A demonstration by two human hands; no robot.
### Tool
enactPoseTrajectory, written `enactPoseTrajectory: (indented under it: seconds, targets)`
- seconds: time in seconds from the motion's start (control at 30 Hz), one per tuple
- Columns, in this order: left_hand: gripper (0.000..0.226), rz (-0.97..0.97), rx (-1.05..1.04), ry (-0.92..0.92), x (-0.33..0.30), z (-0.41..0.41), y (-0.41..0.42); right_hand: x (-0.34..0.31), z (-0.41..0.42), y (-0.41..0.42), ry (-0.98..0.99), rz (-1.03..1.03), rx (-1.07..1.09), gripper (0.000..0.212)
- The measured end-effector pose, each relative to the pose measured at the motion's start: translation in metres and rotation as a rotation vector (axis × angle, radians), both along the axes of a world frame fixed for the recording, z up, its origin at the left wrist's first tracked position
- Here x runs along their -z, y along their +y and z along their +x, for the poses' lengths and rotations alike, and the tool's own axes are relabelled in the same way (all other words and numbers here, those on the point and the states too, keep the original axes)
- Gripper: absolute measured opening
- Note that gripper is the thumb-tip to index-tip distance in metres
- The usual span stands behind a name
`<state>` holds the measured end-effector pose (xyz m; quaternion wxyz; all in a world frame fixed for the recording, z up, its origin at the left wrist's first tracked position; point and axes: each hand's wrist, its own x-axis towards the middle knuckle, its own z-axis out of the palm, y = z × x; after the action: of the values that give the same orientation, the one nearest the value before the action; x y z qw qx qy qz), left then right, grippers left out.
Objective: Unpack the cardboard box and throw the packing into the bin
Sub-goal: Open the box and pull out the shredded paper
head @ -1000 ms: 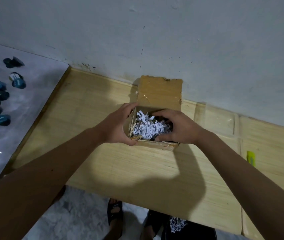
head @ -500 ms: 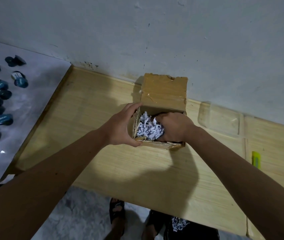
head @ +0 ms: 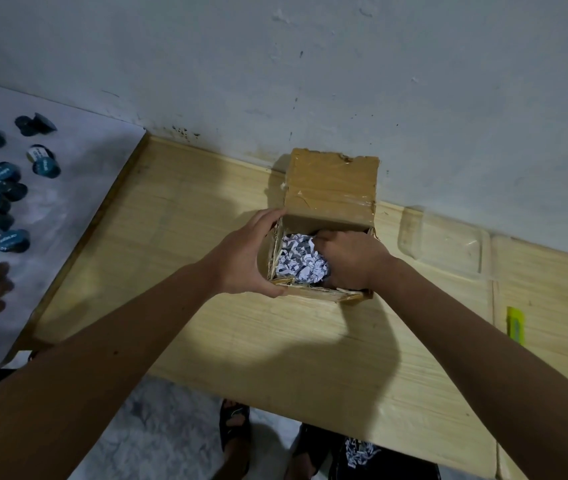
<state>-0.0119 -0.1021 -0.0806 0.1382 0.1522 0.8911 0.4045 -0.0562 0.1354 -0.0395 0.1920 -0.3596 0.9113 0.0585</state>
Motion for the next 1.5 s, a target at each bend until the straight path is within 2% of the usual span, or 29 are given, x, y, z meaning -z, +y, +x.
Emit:
enactPoseTrajectory:
  seconds: [0.13, 0.3, 0.5, 0.6, 0.7, 0.93, 1.03, 1.13, 1.23, 1.37, 1.5]
  targets:
    - [0.144, -0.004, -0.002, -0.010, -0.001, 0.001, 0.001, 0.006, -0.001, 0.001, 0.008, 0.000, 0.014, 0.068]
    - [0.144, -0.012, -0.001, -0.002, -0.001, 0.001, 0.001, 0.009, -0.003, 0.004, -0.041, -0.125, 0.125, 0.063]
    - [0.145, -0.031, 0.006, -0.002, -0.002, -0.001, 0.000, 0.000, -0.005, 0.012, -0.063, -0.224, 0.149, 0.066]
    - [0.144, -0.032, 0.001, 0.001, -0.006, -0.001, 0.001, -0.011, -0.004, 0.016, -0.073, -0.299, 0.140, 0.052]
    - [0.142, -0.039, -0.006, 0.011, -0.010, -0.001, 0.002, -0.025, -0.004, 0.018, -0.087, -0.362, 0.136, 0.050]
    - [0.145, -0.111, 0.047, 0.047, -0.017, -0.007, -0.003, -0.046, 0.003, 0.048, -0.045, -0.364, 0.189, 0.036]
    - [0.144, -0.118, 0.044, 0.100, -0.013, -0.010, -0.011, -0.060, 0.020, 0.072, -0.072, -0.411, 0.261, 0.046]
    - [0.142, -0.101, 0.017, 0.115, -0.008, -0.013, -0.019, -0.054, 0.034, 0.098, -0.088, -0.371, 0.306, 0.055]
    - [0.145, -0.089, 0.011, 0.092, -0.011, -0.013, -0.018, -0.038, 0.050, 0.124, -0.123, -0.290, 0.380, 0.044]
    - [0.144, -0.023, 0.020, 0.056, -0.012, -0.010, -0.014, -0.005, 0.070, 0.149, -0.166, -0.183, 0.436, 0.048]
    - [0.136, 0.023, 0.020, 0.029, -0.012, -0.010, -0.014, 0.026, 0.081, 0.157, -0.164, -0.179, 0.438, 0.039]
